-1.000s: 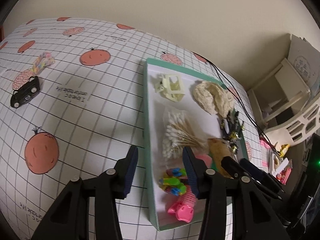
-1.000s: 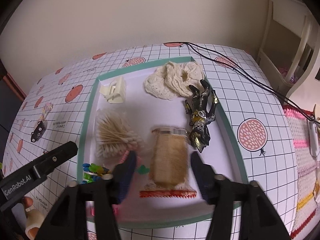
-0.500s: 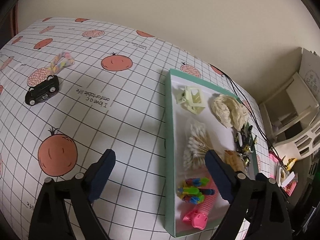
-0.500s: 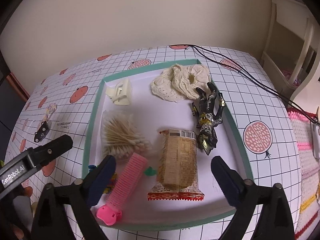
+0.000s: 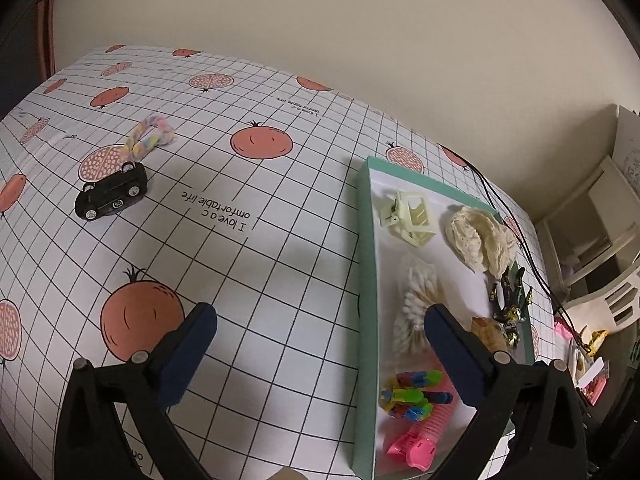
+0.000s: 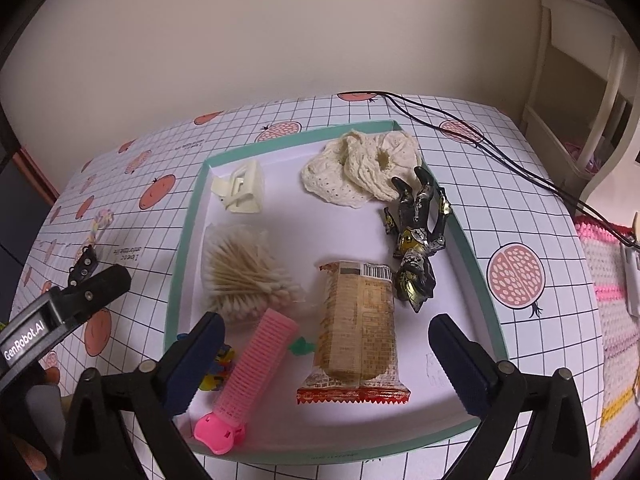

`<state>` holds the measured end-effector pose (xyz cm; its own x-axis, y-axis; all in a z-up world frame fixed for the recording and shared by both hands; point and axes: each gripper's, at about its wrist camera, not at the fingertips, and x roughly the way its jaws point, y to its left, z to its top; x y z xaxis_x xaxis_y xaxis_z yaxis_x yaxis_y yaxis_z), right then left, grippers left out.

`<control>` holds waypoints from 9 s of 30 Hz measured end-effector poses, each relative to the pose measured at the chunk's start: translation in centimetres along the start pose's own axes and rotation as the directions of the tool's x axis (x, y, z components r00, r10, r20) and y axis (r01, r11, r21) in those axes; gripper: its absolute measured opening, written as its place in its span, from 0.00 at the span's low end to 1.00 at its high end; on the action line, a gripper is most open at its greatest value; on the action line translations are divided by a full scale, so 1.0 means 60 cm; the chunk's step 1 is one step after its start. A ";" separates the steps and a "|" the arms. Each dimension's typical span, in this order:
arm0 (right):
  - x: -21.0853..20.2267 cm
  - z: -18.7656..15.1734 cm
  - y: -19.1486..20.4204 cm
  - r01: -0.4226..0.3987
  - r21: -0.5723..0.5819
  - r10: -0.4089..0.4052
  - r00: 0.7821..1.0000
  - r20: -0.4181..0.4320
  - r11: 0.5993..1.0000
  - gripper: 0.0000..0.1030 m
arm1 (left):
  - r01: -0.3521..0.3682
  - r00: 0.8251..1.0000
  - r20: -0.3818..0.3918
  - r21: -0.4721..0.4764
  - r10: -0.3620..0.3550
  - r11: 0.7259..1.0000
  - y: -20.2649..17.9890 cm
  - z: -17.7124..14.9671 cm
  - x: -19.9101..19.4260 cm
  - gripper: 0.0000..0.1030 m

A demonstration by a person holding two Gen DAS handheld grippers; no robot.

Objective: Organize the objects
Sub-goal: 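Open both grippers to release block toy and snack bar in the tray, then withdraw both tools from the tray toward the black car and braided ring, then close right gripper on black toy car while left gripper approaches rainbow braided ring, then close left gripper on rainbow braided ring while right gripper holds black car, then carry black car and braided ring with both grippers over the tray, then open both grippers to drop black car and braided ring into the tray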

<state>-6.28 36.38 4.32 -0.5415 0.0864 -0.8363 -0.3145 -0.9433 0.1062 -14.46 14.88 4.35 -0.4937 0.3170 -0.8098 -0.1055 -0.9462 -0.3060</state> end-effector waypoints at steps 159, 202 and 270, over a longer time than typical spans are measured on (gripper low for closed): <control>0.193 0.077 0.351 -0.214 -0.147 0.202 0.975 -0.092 0.966 0.38 | -0.161 0.986 0.046 -0.019 0.161 0.987 0.289 0.207 0.106 0.42; 0.004 0.044 0.209 -0.202 -0.068 0.199 0.979 -0.049 0.977 0.38 | -0.052 0.999 -0.016 0.013 0.052 0.999 0.137 0.055 -0.028 0.40; 0.021 0.072 -0.046 -0.012 0.118 0.006 0.998 0.055 0.993 0.46 | 0.213 0.977 -0.079 0.285 -0.199 0.934 -0.132 0.007 0.044 0.59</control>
<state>-9.47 40.49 5.28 -0.5852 0.0985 -0.8049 -0.3974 -0.9001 0.1788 -15.28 23.17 4.81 -0.3934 0.5031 -0.7695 -0.4503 -0.8352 -0.3159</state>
